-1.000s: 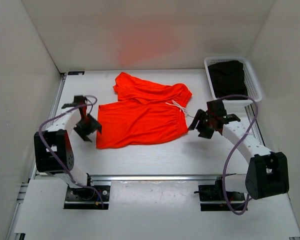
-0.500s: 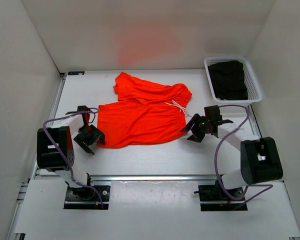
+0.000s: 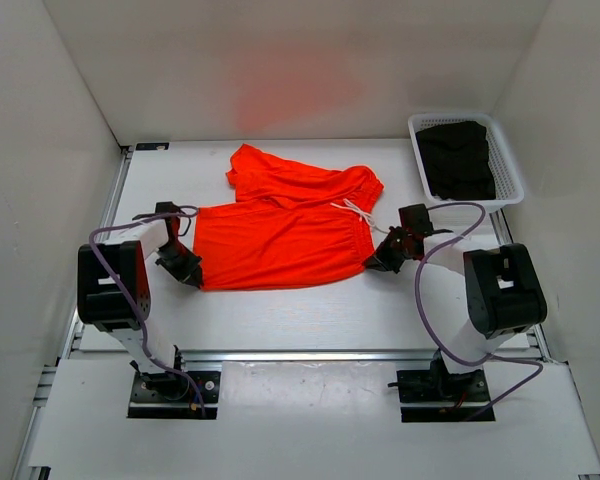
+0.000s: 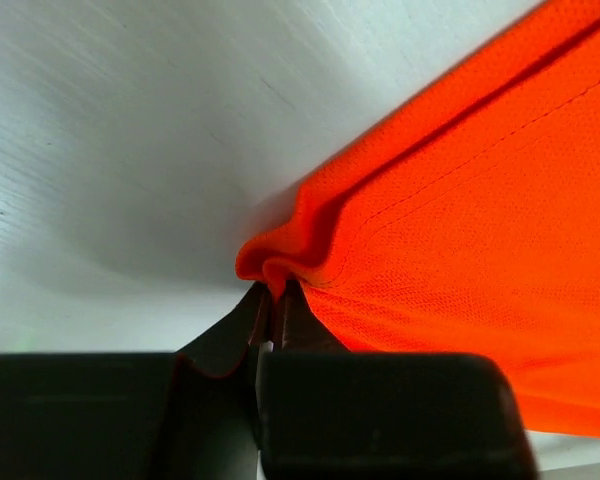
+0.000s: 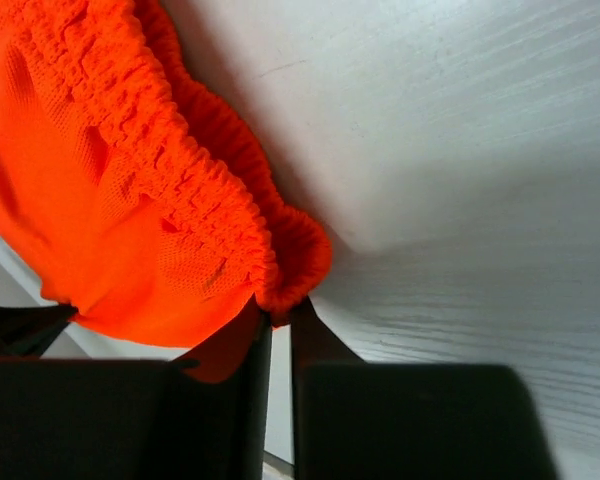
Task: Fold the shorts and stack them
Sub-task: Flatten the shorts out
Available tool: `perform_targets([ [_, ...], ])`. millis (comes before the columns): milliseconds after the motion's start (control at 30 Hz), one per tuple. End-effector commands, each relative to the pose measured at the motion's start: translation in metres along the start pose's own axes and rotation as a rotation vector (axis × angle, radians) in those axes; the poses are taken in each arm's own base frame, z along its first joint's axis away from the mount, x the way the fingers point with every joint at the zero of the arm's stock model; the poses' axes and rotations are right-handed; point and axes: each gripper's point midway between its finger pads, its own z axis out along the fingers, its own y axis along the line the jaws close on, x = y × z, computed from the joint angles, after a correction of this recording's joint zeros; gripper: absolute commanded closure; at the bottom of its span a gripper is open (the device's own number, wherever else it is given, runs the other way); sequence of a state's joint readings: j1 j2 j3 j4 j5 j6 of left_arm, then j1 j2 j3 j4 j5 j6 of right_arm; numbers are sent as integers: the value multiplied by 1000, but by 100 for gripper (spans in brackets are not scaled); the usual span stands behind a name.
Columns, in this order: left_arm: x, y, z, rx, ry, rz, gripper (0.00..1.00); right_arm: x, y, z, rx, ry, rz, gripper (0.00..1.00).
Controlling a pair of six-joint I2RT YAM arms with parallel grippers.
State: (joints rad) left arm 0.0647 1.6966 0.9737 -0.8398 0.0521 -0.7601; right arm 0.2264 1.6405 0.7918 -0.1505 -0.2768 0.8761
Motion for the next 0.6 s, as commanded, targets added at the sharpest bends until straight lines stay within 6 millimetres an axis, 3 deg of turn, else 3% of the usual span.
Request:
perform_targets([
  [0, -17, -7, 3, 34, -58, 4, 90, -19, 10, -5, 16, -73, -53, 100],
  [67, -17, -8, -7, 58, -66, 6, 90, -20, 9, -12, 38, -82, -65, 100],
  [100, -18, -13, -22, 96, -85, 18, 90, -28, 21, -24, 17, -116, -85, 100],
  [167, -27, -25, -52, 154, -138, 34, 90, -32, 21, -41, 51, -153, -122, 100],
  [200, -30, -28, -67, 177, -165, 47, 90, -37, 31, -57, 29, -191, -148, 100],
  [300, -39, -43, -141, 294, -291, 79, 90, -42, 52, -100, 4, -253, -237, 100],
  [367, -34, -47, -188, 381, -357, 93, 90, -48, 73, -129, -33, -297, -297, 100],
  [400, -39, -53, -221, 435, -425, 109, 90, -43, 73, -146, -25, -297, -349, 100],
  [467, -32, -53, -263, 509, -499, 121, 90, -42, 82, -169, -34, -317, -405, 100],
  [500, -28, -54, -290, 557, -536, 131, 90, -39, 90, -194, -48, -340, -436, 100],
  [567, -18, -50, -324, 616, -594, 153, 90, -33, 100, -225, -83, -378, -512, 100],
])
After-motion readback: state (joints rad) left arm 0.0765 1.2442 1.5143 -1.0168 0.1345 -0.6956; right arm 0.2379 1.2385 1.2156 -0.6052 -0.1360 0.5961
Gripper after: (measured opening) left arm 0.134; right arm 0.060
